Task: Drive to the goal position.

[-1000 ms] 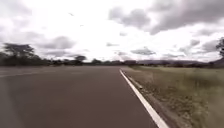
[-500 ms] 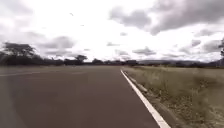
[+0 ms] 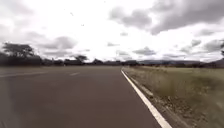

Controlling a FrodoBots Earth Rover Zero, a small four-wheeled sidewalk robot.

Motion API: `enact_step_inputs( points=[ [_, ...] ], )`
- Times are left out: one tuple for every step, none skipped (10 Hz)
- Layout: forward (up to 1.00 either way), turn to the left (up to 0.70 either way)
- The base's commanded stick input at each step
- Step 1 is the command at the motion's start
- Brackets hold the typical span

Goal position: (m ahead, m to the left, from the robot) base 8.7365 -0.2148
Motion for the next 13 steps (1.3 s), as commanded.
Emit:
enact_step_inputs(
  points=[
    [0.70, 0.00],
    [0.70, 0.00],
    [0.70, 0.00],
    [0.70, 0.00],
    [0.70, 0.00],
    [0.70, -0.01],
    [0.70, -0.14],
    [0.70, -0.14],
    [0.70, -0.14],
    [0.70, -0.14],
    [0.70, -0.14],
    [0.70, -0.14],
    [0.70, -0.13]
  ],
)
